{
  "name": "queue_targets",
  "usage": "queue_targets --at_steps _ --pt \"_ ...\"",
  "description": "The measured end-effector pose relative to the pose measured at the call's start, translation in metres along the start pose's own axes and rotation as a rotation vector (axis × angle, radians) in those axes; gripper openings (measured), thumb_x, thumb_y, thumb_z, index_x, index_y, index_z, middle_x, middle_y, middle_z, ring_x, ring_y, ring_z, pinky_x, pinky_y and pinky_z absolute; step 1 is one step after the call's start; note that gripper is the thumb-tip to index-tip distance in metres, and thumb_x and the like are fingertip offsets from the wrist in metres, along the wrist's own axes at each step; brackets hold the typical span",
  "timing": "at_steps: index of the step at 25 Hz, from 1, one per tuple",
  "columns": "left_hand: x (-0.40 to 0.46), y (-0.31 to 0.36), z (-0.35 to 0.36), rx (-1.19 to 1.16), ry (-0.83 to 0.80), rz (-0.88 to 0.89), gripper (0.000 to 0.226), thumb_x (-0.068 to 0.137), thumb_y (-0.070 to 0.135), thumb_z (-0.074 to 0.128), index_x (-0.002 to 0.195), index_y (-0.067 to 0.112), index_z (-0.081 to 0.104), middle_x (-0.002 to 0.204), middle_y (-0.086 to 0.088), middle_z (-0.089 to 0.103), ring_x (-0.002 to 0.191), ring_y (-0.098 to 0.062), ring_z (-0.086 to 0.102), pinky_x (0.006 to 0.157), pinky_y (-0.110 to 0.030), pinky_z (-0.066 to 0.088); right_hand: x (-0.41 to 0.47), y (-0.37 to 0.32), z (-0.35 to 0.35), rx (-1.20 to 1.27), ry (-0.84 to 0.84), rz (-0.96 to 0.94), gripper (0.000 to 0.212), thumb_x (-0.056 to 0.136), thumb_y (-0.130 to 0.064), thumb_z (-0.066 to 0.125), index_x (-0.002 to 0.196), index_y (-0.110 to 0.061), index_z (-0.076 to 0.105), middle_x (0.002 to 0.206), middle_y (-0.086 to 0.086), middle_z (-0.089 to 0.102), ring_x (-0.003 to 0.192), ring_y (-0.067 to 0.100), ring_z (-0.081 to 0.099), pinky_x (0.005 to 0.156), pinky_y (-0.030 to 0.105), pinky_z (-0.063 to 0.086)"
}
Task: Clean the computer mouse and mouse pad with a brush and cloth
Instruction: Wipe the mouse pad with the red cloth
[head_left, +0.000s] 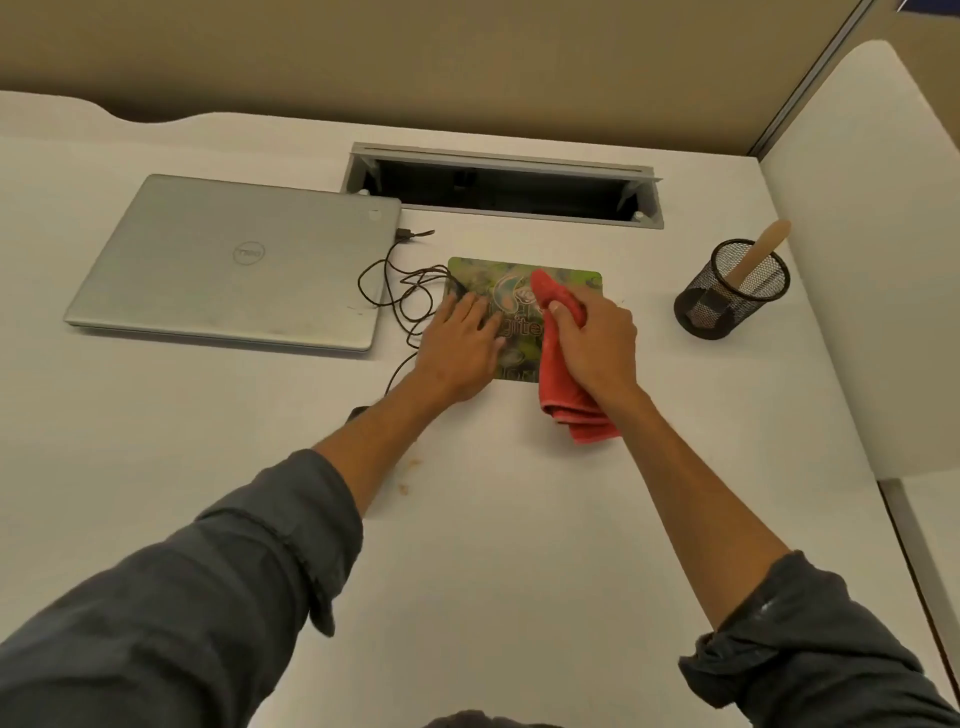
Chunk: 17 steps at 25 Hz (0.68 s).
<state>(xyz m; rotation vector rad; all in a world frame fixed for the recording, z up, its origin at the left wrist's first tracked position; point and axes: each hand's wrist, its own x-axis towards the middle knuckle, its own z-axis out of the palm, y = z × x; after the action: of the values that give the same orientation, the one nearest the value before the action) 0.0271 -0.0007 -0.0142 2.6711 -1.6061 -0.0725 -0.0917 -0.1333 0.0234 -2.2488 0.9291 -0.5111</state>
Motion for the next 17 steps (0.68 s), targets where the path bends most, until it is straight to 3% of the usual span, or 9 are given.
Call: queue_targets --at_steps 3,8,11,14,17 --pt "-0.001 -0.018 0.000 0.100 -0.047 -0.097 0.058 0.099 0.044 0.019 0.147 0.013 0.030 0.154 -0.009 0.030 0.145 -0.028 0.016 0.119 -0.047 -0.001 -0.006 0.010 0.019 -0.163 -0.076 -0.141 0.031 0.096 -0.034 0.052 0.121 -0.022 0.065 0.119 0.000 0.065 0.106 0.022 0.059 0.087 0.032 0.046" --pt "-0.006 -0.036 -0.008 0.184 -0.099 -0.236 0.082 0.089 0.069 0.020 0.147 0.012 0.031 0.157 -0.005 0.024 0.146 -0.024 0.013 0.117 -0.053 -0.006 -0.028 0.023 0.035 -0.495 -0.201 -0.127 0.049 0.100 -0.043 0.040 0.144 -0.023 0.044 0.156 0.003 0.032 0.137 0.029 0.032 0.106 0.045 0.039" --pt "-0.007 -0.042 -0.011 0.194 -0.100 -0.258 0.096 0.079 0.081 0.020 0.149 0.016 0.026 0.159 -0.005 0.018 0.148 -0.022 0.007 0.114 -0.056 -0.012 -0.023 0.015 0.034 -0.516 -0.168 -0.129 0.043 0.099 -0.033 0.042 0.140 -0.018 0.048 0.149 0.007 0.041 0.130 0.032 0.040 0.101 0.045 0.045" --pt "-0.004 -0.046 -0.008 0.129 -0.127 -0.171 0.088 0.080 0.080 0.024 0.151 0.027 0.016 0.158 -0.004 0.021 0.147 -0.023 0.010 0.113 -0.059 -0.013 0.005 -0.010 0.046 -0.428 -0.074 -0.162 0.038 0.100 -0.028 0.043 0.134 -0.015 0.053 0.137 0.008 0.052 0.120 0.032 0.047 0.093 0.041 0.045" --pt "0.001 -0.046 -0.009 0.132 -0.155 -0.123 0.083 0.081 0.078 0.025 0.149 0.029 0.025 0.157 -0.001 0.026 0.147 -0.022 0.014 0.110 -0.060 -0.017 0.037 -0.034 0.076 -0.465 -0.139 -0.219 0.039 0.102 -0.031 0.039 0.138 -0.021 0.050 0.141 0.007 0.048 0.125 0.030 0.044 0.096 0.041 0.043"
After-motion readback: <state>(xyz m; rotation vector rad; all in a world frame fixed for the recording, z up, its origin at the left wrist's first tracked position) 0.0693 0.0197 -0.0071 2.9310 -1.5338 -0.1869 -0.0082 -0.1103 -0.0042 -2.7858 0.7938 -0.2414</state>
